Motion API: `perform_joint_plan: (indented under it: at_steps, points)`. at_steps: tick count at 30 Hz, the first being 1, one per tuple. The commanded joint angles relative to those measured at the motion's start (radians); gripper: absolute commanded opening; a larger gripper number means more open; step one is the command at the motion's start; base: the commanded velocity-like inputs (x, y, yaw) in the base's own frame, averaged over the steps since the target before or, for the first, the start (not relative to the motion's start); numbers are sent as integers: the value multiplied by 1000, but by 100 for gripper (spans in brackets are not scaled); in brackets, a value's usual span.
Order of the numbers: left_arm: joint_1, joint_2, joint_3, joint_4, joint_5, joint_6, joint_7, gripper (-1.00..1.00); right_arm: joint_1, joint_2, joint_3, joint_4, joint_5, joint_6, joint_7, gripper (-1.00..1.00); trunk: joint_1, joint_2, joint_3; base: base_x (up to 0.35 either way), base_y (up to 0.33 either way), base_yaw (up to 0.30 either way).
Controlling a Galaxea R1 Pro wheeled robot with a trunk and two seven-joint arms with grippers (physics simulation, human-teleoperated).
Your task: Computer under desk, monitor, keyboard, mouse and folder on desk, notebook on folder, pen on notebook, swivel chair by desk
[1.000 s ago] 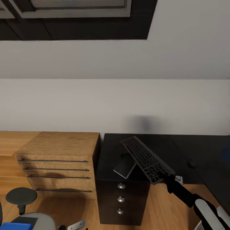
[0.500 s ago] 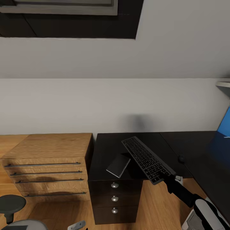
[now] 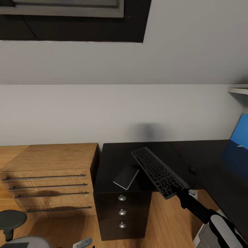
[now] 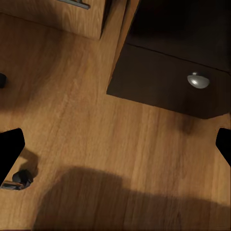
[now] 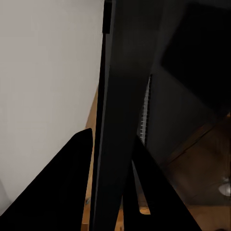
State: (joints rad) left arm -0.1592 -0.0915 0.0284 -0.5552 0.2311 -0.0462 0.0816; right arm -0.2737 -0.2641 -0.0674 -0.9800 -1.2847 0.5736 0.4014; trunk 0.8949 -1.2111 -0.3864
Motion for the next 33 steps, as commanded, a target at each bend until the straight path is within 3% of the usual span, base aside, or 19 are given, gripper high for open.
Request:
perform_joint_plan:
  at_steps: [1, 17, 33]
  points:
    - [0, -1, 2, 0, 7, -3, 1, 100, -1, 0, -2, 0, -6, 8, 2, -100, 0, -1, -1, -241, 0, -199]
    - [0, -1, 1, 0, 7, -3, 0, 100, -1, 0, -2, 1, -6, 7, 2, -100, 0, -1, -1, -311, -8, -33]
    - [0, -1, 1, 1, 7, -2, 0, 100, -1, -1, -2, 0, -7, 9, 4, -100, 0, -1, -1, -295, -166, 0]
